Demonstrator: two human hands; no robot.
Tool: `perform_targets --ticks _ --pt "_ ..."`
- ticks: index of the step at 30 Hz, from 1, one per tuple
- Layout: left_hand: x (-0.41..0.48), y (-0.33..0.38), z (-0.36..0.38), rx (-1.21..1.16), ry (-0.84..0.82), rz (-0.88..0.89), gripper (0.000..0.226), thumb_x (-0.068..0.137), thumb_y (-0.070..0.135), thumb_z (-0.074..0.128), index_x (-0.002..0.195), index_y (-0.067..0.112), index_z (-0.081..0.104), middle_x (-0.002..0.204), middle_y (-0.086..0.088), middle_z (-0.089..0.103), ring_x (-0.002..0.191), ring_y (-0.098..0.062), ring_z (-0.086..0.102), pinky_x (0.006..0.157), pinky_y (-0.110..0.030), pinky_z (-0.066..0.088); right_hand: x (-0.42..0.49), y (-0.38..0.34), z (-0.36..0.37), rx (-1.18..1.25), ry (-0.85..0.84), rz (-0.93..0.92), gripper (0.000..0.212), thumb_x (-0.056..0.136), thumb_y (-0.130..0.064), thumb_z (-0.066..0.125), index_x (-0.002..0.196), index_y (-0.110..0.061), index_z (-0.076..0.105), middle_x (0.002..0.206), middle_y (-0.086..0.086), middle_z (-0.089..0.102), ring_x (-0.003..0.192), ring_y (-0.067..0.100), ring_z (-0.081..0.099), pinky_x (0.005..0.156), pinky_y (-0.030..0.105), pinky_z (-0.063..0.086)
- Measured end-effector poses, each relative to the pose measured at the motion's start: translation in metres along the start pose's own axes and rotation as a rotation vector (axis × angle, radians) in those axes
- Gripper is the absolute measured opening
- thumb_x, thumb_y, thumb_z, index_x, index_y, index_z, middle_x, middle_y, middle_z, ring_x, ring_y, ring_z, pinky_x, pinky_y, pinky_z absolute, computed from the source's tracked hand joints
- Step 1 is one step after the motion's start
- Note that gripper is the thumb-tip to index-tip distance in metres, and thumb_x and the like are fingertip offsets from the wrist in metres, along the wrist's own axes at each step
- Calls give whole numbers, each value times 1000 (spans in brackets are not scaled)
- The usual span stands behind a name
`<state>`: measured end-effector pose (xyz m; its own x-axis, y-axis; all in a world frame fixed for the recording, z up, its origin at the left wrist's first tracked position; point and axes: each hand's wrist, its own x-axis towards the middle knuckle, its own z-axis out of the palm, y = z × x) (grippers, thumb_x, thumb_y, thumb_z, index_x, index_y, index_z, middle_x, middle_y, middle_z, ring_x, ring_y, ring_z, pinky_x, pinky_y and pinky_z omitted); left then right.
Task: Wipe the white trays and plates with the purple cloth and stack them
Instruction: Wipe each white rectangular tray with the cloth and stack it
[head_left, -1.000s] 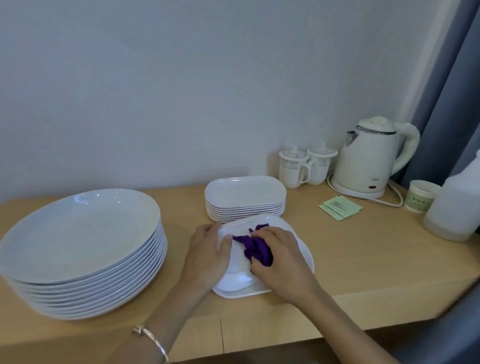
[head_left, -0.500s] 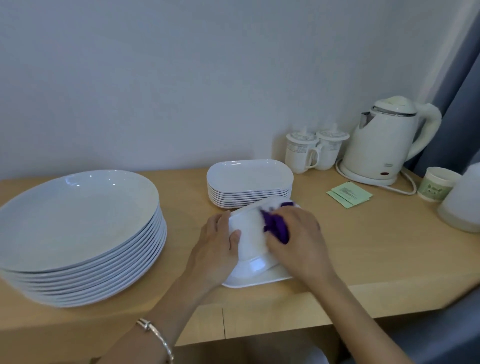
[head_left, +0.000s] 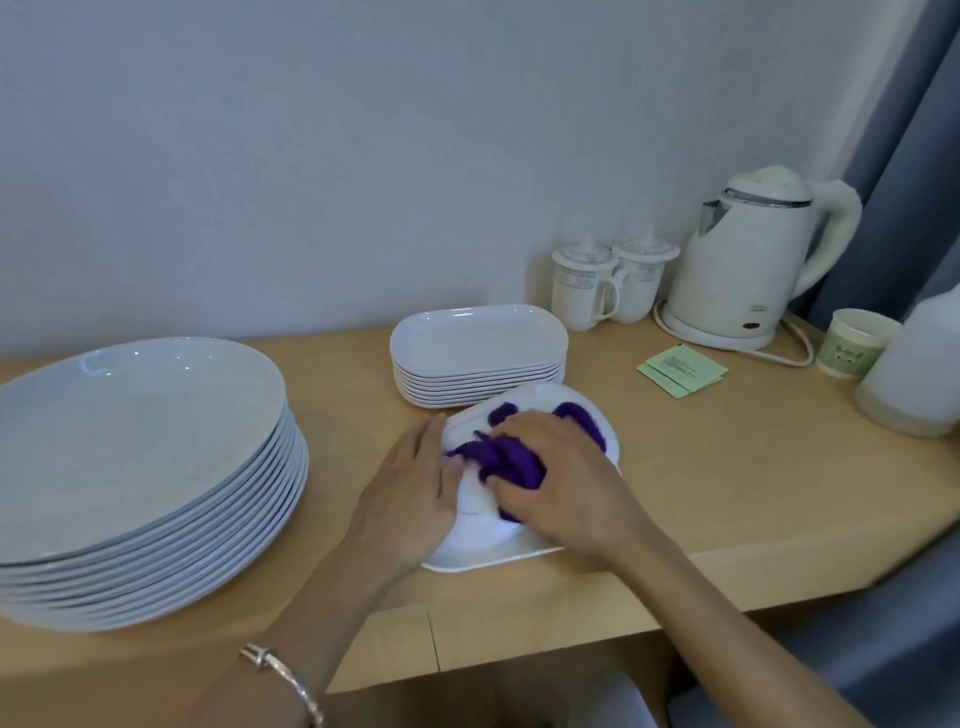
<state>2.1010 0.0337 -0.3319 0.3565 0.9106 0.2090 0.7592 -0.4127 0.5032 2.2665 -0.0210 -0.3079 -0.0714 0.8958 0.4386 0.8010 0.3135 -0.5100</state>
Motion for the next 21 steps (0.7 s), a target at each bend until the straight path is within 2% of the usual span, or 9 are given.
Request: perform_targets --ticks 4,6,9,11,14,16,18,19,21 --pt "-2 1 0 -7 23 14 49 102 33 29 148 20 20 150 9 25 135 -8 28 99 -23 30 11 33 -32 122 256 418 19 77 -26 66 92 -37 59 100 -11 61 92 9 55 76 25 41" --pt "-2 0 2 -10 21 6 49 102 32 29 149 20 19 152 9 23 137 -7 25 101 -23 29 6 16 -17 31 200 282 19 76 -25 68 94 -31 64 100 -7 62 94 12 54 79 24 40" --pt "1 -2 2 -33 15 -1 50 101 26 31 150 20 20 154 7 22 138 -7 25 103 -21 27 5 -13 6 48 -79 20 30 76 -25 71 104 -14 67 104 -2 64 99 11 51 89 21 38" --pt "0 -2 2 -35 16 1 49 102 28 30 149 20 20 152 8 23 137 -7 26 99 -20 27 26 -1 -2 26 -63 106 27 78 -26 68 102 -14 66 99 -3 64 93 10 53 84 26 42" --pt "-2 -1 1 -22 22 31 47 102 32 30 146 21 23 147 9 29 130 -6 32 92 -19 29 53 29 -18 -76 104 356 18 79 -28 64 93 -17 63 91 -4 59 90 17 54 69 28 38" --pt "-2 -3 2 -36 15 34 47 101 30 31 147 21 23 148 10 29 132 -6 31 95 -19 29 58 21 -5 -121 75 270 15 74 -32 62 76 -17 56 81 -3 58 84 20 54 65 29 35" --pt "-1 -6 1 -68 11 49 46 100 24 34 145 20 28 146 9 32 134 -8 32 98 -19 28 57 -5 18 -54 -92 123 22 66 -38 60 67 -17 51 71 -5 58 77 20 54 64 31 39" --pt "-2 -8 0 -87 12 56 44 100 22 34 144 20 31 144 10 34 133 -9 34 98 -18 29 57 -15 22 -11 -146 82 23 66 -39 61 70 -17 55 72 -5 59 77 19 55 66 33 44" --pt "-5 -11 -3 -91 11 53 45 101 26 33 145 21 28 143 13 32 133 -6 33 97 -17 28 66 -12 9 6 -195 157 22 70 -37 66 84 -20 62 84 -5 64 85 17 57 76 34 49"
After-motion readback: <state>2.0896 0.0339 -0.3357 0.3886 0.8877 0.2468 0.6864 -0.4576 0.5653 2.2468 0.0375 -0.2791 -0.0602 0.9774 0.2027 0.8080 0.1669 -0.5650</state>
